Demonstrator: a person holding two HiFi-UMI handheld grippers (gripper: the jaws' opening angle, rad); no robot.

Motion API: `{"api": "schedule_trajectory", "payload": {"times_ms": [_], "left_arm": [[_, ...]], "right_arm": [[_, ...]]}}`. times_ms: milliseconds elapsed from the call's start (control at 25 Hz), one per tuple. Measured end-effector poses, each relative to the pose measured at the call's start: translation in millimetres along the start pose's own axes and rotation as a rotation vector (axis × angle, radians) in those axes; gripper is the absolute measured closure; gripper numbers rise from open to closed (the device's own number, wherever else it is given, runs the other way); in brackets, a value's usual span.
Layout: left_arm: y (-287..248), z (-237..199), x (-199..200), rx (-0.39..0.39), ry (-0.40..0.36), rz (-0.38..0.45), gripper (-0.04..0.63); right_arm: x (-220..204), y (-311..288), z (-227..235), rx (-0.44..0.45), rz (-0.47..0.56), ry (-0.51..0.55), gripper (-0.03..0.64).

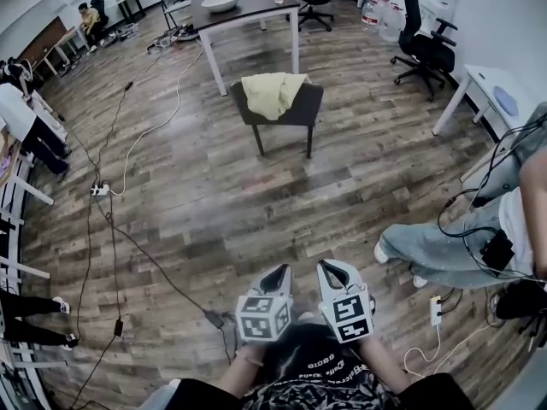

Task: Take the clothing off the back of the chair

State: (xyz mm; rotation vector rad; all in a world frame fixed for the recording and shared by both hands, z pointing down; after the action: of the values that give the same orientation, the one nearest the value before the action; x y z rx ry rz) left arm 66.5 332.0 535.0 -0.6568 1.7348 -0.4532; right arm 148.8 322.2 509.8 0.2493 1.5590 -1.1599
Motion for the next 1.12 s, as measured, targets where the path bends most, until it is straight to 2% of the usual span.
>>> {"api": "schedule_trajectory", "payload": {"times_ms": [200, 440, 760, 920, 1120], "left_arm": [[-17.5, -1.2, 11.3, -0.063, -0.014, -0.027, 0.572], [-42.7, -20.3, 31.3, -0.126, -0.036, -0.06, 0.572], [-70.5, -54.4, 62.1, -0.175, -0.007, -0.08, 0.572], [-80.0, -72.5, 73.9, -0.167, -0.038, -0.103, 0.572], [-90.3, -85.0, 88.4, -0.194, -0.065, -0.112, 0.572]], "right_arm": [[8.4, -17.3, 11.3, -0.015, 0.004, -0.047, 0.612], [28.8, -54.2, 17.6, 0.005, -0.024, -0.029, 0.612], [47.6, -94.7, 26.9, -0.007, -0.054, -0.047, 0.612], [60.3, -110.6, 30.0, -0.034, -0.048, -0.068, 0.612], [74.0, -129.8, 31.4, -0.054, -0.041, -0.086, 0.612]]}}
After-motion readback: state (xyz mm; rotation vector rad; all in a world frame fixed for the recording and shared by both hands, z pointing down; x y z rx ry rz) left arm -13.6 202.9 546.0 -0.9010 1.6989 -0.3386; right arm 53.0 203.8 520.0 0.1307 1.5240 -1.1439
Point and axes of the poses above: the fingertips, and each gripper's own axes: y backward along the fingers, z to its right, x out of its top, the point moved 1 cm from there along y, backward along the fingers, and after that the axes turned 11 degrees about x, right-handed, at the moved point
